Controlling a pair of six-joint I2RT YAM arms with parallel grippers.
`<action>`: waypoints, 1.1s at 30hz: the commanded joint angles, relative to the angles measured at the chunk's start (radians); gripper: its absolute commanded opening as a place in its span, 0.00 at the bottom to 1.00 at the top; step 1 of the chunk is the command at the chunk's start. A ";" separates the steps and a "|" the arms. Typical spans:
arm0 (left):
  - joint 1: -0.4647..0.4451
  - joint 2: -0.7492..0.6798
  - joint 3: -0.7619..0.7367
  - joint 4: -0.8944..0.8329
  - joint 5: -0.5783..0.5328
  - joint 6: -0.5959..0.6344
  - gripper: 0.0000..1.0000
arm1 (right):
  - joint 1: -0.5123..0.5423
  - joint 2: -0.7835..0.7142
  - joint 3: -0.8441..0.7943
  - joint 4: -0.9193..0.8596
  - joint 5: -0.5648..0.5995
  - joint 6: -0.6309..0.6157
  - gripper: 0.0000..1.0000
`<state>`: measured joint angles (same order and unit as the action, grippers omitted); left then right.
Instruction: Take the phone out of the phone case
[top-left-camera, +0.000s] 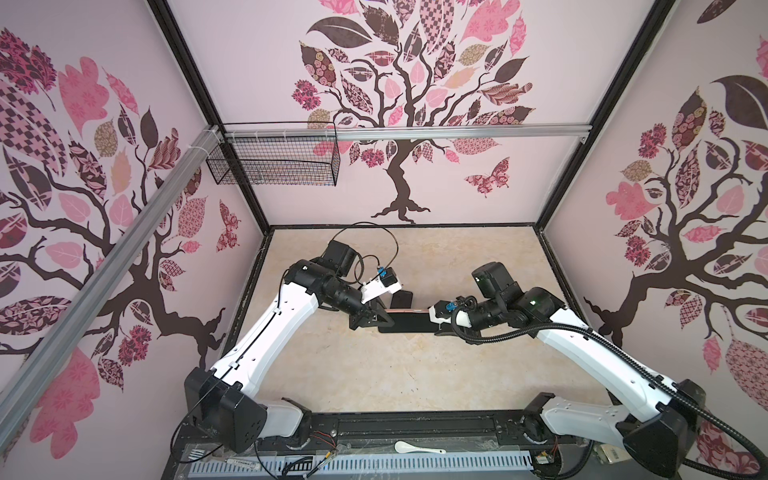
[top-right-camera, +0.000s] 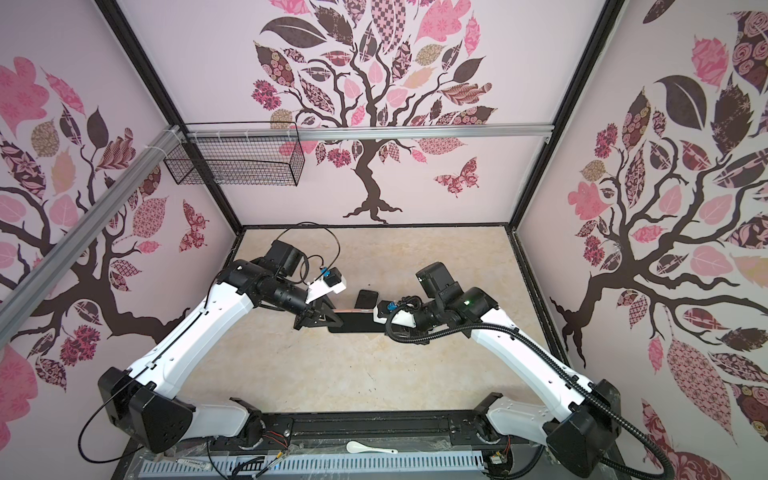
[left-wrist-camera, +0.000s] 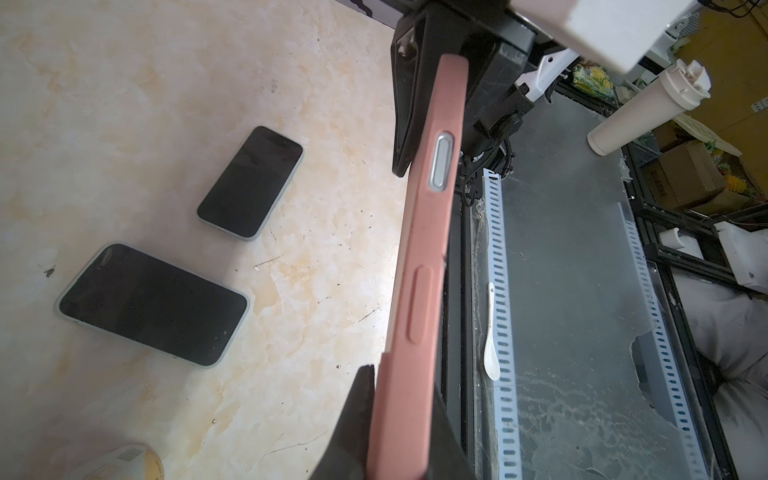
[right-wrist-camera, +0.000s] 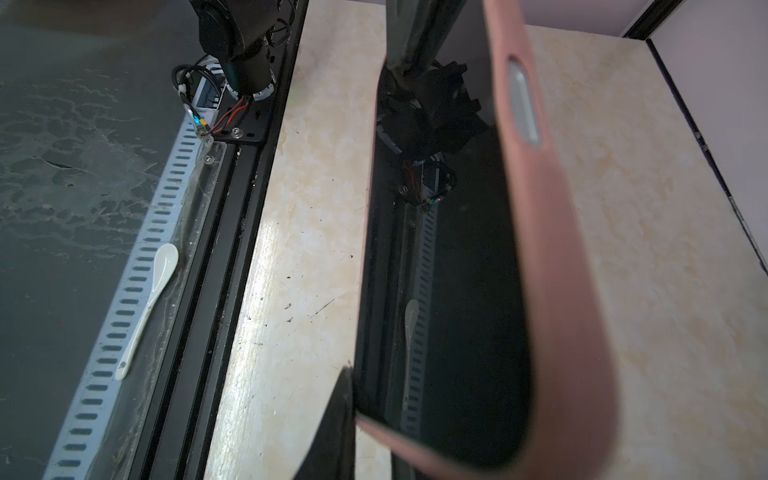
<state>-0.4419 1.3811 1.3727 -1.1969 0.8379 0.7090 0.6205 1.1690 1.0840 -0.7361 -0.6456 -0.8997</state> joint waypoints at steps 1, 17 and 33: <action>0.023 0.047 0.030 0.074 -0.088 -0.104 0.00 | 0.061 -0.080 0.021 0.123 -0.146 -0.066 0.09; 0.025 0.085 0.086 0.048 -0.085 -0.094 0.00 | 0.136 -0.069 0.031 0.134 -0.091 -0.092 0.13; 0.026 0.131 0.115 -0.059 0.034 0.001 0.00 | 0.150 -0.085 0.017 0.213 -0.058 -0.092 0.03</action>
<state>-0.4229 1.4673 1.4532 -1.3518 0.8654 0.7456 0.7006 1.1542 1.0706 -0.7124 -0.5091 -0.9478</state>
